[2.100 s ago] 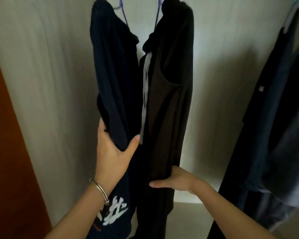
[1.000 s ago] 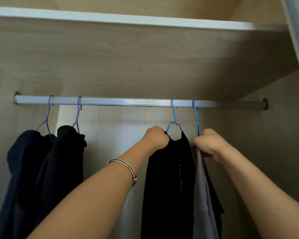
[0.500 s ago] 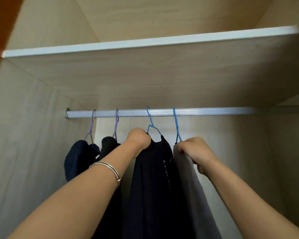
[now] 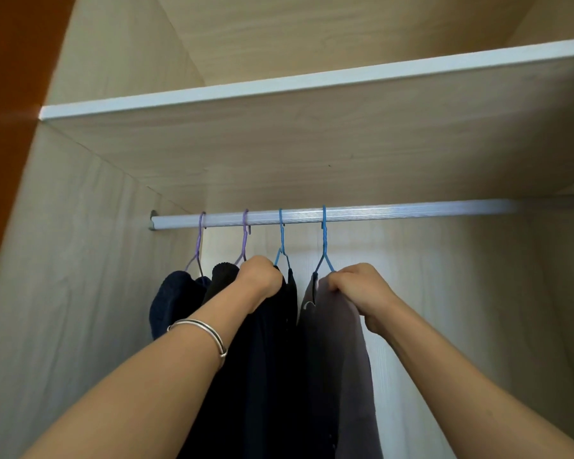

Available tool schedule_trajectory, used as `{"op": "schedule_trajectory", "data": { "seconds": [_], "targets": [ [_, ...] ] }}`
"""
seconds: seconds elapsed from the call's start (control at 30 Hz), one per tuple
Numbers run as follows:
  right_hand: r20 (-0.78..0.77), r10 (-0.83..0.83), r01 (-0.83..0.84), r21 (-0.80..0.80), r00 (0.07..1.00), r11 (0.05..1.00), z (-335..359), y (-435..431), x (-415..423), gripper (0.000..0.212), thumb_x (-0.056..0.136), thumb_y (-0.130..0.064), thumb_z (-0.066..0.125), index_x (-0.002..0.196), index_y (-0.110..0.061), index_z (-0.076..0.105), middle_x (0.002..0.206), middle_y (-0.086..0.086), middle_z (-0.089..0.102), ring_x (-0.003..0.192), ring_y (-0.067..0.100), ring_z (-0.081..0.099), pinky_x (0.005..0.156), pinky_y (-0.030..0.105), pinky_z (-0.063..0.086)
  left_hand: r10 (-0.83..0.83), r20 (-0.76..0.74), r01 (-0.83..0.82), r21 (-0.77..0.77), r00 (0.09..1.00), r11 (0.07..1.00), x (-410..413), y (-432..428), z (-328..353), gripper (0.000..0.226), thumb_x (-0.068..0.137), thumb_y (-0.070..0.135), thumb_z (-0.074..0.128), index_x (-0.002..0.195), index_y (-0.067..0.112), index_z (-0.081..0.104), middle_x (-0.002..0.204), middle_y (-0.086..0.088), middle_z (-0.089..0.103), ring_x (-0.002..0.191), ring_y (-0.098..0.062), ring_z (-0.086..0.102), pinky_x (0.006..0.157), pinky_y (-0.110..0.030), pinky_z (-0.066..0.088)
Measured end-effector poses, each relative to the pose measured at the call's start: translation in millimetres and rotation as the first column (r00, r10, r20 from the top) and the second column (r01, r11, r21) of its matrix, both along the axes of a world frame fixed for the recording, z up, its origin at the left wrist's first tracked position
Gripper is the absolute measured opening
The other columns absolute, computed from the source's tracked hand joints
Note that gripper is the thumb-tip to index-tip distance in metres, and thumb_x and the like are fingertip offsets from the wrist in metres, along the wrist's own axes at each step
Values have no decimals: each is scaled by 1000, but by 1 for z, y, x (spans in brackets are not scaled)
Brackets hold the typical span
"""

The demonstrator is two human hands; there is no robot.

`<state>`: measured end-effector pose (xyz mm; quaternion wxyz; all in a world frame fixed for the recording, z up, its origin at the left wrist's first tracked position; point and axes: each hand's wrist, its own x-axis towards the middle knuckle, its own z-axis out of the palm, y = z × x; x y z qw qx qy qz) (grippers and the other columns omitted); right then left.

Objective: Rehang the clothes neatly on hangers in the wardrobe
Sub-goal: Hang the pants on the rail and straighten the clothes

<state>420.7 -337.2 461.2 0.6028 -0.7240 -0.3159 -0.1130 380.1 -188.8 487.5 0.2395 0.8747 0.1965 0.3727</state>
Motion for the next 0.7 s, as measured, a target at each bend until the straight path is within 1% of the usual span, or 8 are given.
{"op": "schedule_trajectory", "data": {
  "seconds": [0.07,0.2,0.27,0.4,0.53,0.6,0.67,0.7],
  "targets": [
    [-6,11,-11,-7,1000,1000,1,6,-3,27,75,3,49,56,-9,35,46,3,32,36,14,28,32,11,20,11,-12,-10,23,1000,1000,-1,3,-3,30,90,6,47,117,-2,58,120,-18,61,112,-31,57,91,-33,47],
    [-7,45,-45,-76,999,996,2,17,-14,9,80,2,48,73,-3,47,56,5,41,45,16,36,29,10,26,2,-11,-2,13,1000,1000,-1,8,-8,30,90,6,46,117,-1,57,120,-19,61,112,-31,57,92,-34,47],
    [-18,50,-51,-85,999,995,1,18,-18,8,82,3,46,75,-2,47,57,5,42,46,16,38,28,9,26,-15,-12,15,-8,1000,1000,-2,9,-9,29,91,6,45,116,-1,57,120,-19,61,111,-31,58,93,-35,49],
    [-32,17,-18,-32,999,999,-1,23,-16,28,82,5,44,60,-8,35,55,4,32,44,15,30,25,10,21,-36,18,36,8,999,999,-4,6,-9,28,91,5,44,114,-3,57,118,-20,61,110,-32,58,91,-34,48],
    [-27,-32,32,-29,999,999,0,27,-13,30,85,3,43,58,-8,33,56,4,30,45,16,28,25,8,18,-29,24,28,27,999,999,1,4,-8,29,90,5,44,115,-3,58,120,-19,61,111,-31,57,88,-33,48],
    [-36,-43,42,-34,998,999,-1,26,-10,24,85,2,44,62,-5,39,56,5,33,46,17,31,28,10,22,-47,22,47,2,999,999,4,4,-9,28,90,5,45,114,-3,58,119,-20,61,110,-32,58,90,-35,48],
    [-49,-61,61,-10,997,998,-2,27,-10,9,83,0,48,75,2,52,62,9,45,52,20,42,38,16,32,-62,27,62,-4,998,998,3,2,-11,27,90,4,46,113,-4,59,118,-21,62,110,-33,59,90,-35,50],
    [-49,-74,75,9,996,997,-2,28,-9,10,82,-1,50,84,6,57,67,11,50,57,22,46,43,20,34,-66,25,66,7,998,998,3,1,-11,27,90,4,46,112,-4,59,117,-20,62,109,-33,59,86,-32,49]
  ]
}}
